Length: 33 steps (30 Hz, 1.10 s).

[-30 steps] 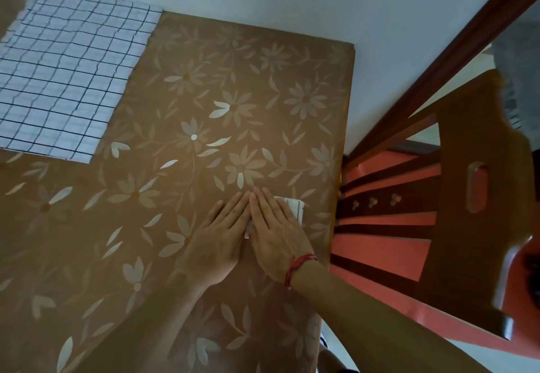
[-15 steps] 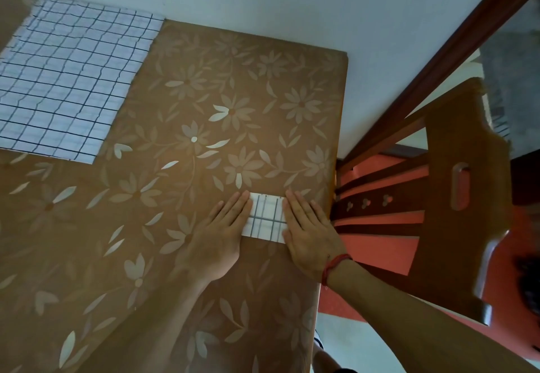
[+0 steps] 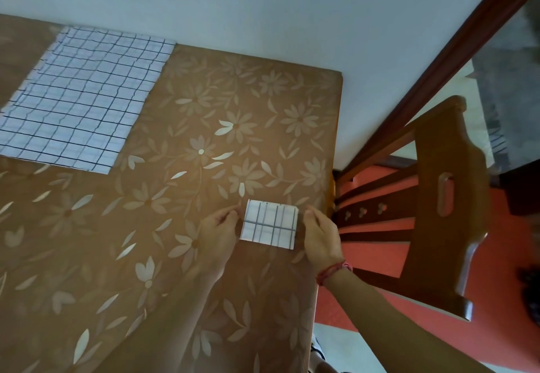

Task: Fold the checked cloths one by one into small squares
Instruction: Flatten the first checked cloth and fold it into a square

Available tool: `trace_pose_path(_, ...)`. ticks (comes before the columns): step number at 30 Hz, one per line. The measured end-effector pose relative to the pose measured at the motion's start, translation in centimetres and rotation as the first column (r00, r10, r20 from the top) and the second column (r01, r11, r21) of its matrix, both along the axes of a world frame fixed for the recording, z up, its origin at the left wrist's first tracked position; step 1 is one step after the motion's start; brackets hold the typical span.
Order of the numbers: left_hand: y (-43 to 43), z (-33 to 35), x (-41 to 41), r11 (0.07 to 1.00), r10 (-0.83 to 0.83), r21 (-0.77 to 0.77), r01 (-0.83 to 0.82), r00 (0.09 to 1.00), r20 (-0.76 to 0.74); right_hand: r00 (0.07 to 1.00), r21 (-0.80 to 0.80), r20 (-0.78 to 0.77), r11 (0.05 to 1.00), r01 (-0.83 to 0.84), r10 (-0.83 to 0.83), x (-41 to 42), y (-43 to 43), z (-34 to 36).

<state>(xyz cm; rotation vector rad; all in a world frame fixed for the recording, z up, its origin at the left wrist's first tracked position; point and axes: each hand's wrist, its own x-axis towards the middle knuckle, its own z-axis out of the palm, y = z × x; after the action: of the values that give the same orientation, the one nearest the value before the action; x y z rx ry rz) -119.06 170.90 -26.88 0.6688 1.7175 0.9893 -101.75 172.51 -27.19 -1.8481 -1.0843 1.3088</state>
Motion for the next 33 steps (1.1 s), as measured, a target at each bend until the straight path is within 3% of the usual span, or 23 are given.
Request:
trace_pose_path(3, 0.0, -0.2, 0.1, 0.995, 0.08, -0.061, -0.075, 0.994, 0.074, 0.975, -0.129, -0.193, 0.988, 0.088, -0.112, -0.3, -0.5, -0.3)
trace_pose_path(23, -0.3, -0.9, 0.4, 0.989, 0.116, -0.099, -0.109, 0.991, 0.069, 0.91, -0.208, -0.345, 0.964, 0.165, -0.23, -0.5, 0.0, -0.6)
trace_pose_path(26, -0.4, -0.9, 0.4, 0.989, 0.114, -0.105, -0.108, 0.992, 0.056, 0.911, -0.247, -0.332, 0.954, 0.168, -0.246, -0.3, 0.1, -0.5)
trace_pose_path(31, -0.6, -0.4, 0.2, 0.992, 0.093, -0.088, -0.089, 0.995, 0.045, 0.946, -0.496, -0.185, 0.857, 0.143, -0.265, 1.2, -2.6, -3.6)
trace_pose_path(33, -0.8, 0.0, 0.1, 0.995, 0.081, -0.063, -0.079, 0.996, 0.039, 0.955, -0.383, -0.198, 0.914, 0.132, -0.221, 0.7, -1.5, -2.7)
